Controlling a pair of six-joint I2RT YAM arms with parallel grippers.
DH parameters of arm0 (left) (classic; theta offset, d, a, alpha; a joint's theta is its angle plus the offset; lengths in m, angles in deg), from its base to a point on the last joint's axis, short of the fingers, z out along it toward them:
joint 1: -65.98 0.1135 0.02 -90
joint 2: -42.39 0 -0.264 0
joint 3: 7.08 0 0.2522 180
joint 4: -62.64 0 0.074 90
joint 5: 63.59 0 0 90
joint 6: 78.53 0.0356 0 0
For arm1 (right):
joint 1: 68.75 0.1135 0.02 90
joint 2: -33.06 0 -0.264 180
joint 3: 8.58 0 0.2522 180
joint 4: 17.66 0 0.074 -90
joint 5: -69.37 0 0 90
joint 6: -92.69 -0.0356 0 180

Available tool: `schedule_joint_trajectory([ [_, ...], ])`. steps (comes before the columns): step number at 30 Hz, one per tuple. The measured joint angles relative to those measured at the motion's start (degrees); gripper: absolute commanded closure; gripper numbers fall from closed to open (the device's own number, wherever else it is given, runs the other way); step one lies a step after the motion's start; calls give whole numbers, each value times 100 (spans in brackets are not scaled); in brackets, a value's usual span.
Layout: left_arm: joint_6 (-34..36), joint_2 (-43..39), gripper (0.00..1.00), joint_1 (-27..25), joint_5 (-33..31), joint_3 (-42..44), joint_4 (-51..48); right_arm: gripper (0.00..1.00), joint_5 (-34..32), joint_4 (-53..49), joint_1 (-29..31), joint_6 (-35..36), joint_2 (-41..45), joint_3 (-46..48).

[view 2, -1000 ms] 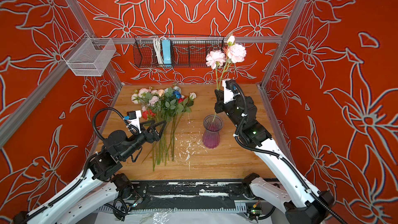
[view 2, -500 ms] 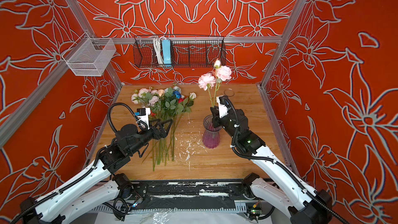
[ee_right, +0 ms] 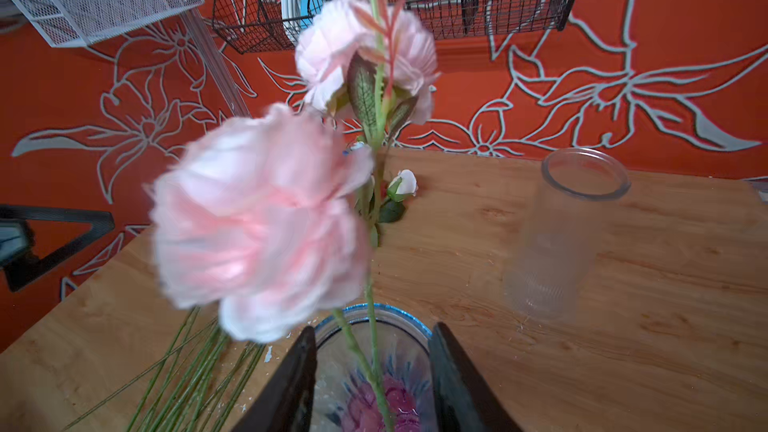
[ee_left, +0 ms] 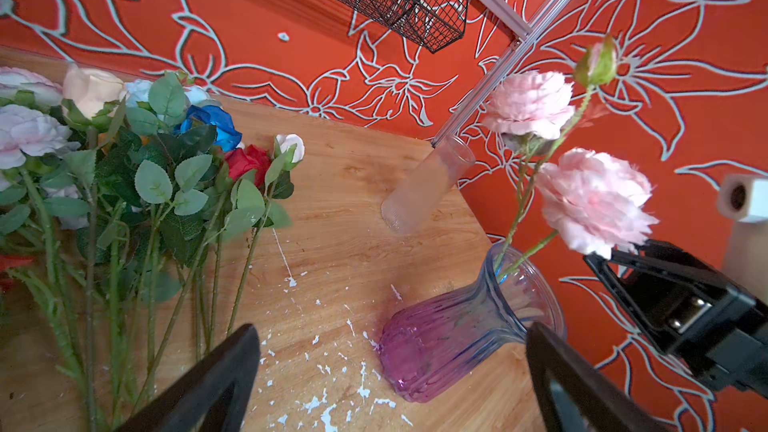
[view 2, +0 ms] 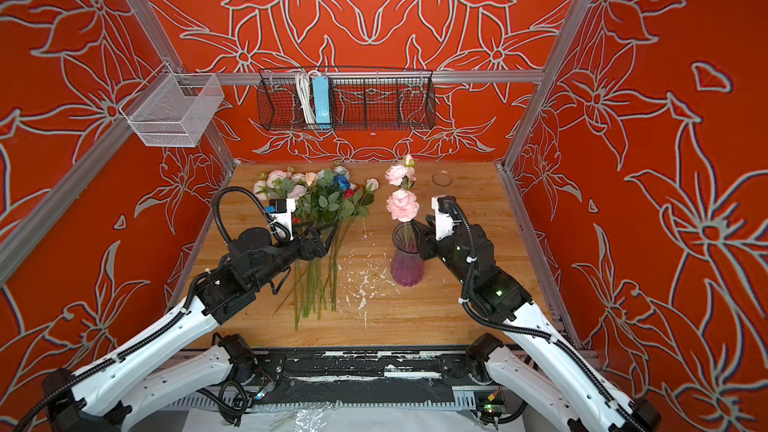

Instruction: Arrange the flowers into the vase

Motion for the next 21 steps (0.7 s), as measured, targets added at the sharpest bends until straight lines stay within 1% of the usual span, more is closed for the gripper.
schedule_joint_trajectory([
  [6, 127, 341, 0, 0, -94, -601, -424, 47, -125, -527, 0, -122, 328, -55],
  [12, 190, 813, 4, 35, -326, -1237, -1126, 43, -155, -1180, 0, -267, 514, -326],
  [15, 131, 1248, 10, 221, -330, -1591, -1626, 43, -267, -1528, 0, -400, 590, -501],
  [18, 33, 1720, 22, 542, -275, -1888, -2157, 46, -398, -1847, 0, -535, 669, -570],
  [20, 24, 2024, 24, 695, -264, -2059, -2514, 47, -516, -2055, 0, -625, 767, -601],
  [21, 42, 2186, 27, 734, -271, -2146, -2684, 48, -568, -2151, 0, -667, 820, -612],
])
